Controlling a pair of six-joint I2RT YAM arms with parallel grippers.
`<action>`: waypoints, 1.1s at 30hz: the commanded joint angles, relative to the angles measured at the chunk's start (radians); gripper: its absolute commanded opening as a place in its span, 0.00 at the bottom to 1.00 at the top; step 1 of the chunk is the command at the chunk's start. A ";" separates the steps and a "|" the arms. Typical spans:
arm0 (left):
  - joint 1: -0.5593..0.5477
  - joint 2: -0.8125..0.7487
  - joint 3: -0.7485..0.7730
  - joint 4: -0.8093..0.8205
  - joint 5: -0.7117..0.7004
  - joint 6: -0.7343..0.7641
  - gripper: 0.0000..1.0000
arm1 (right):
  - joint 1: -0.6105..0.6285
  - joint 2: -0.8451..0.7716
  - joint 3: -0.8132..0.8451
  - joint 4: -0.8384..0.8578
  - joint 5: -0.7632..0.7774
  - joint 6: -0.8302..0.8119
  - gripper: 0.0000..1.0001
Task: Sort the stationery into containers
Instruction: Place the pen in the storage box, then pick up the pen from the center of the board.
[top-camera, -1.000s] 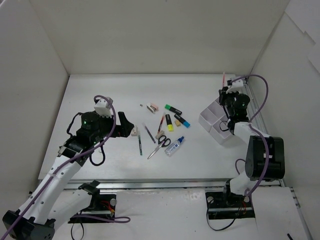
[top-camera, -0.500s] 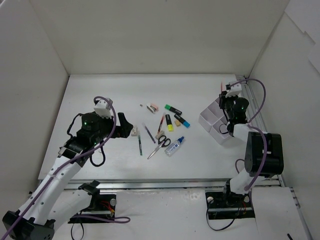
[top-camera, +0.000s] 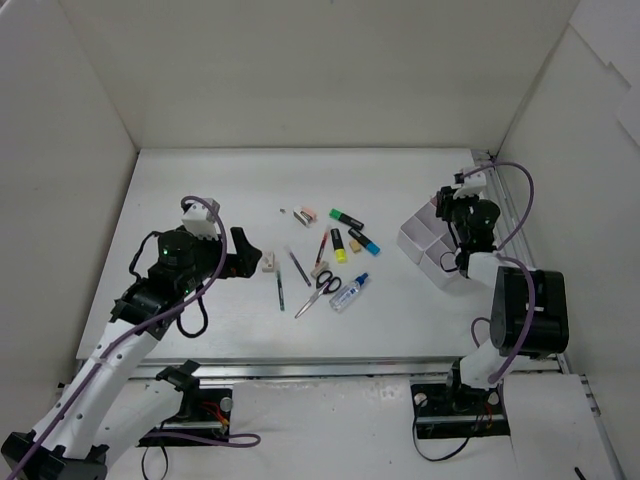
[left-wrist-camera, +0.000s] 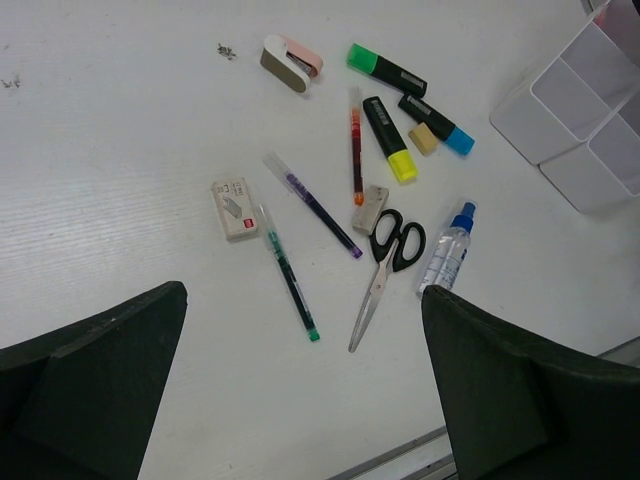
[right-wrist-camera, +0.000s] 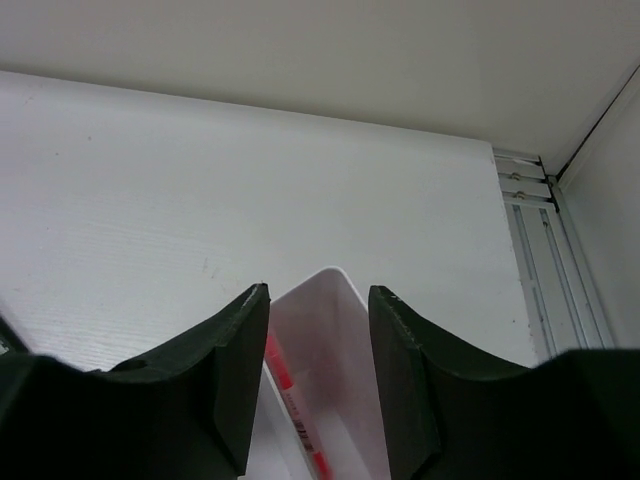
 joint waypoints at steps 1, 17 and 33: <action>0.007 -0.012 0.026 0.009 -0.021 0.002 0.99 | -0.007 -0.134 -0.004 0.118 -0.010 0.025 0.42; 0.027 0.005 0.034 -0.106 -0.074 -0.127 1.00 | 0.336 -0.452 0.288 -0.800 0.172 -0.062 0.98; 0.076 -0.032 -0.052 -0.198 -0.223 -0.270 1.00 | 0.867 0.272 0.825 -1.206 0.387 0.084 0.98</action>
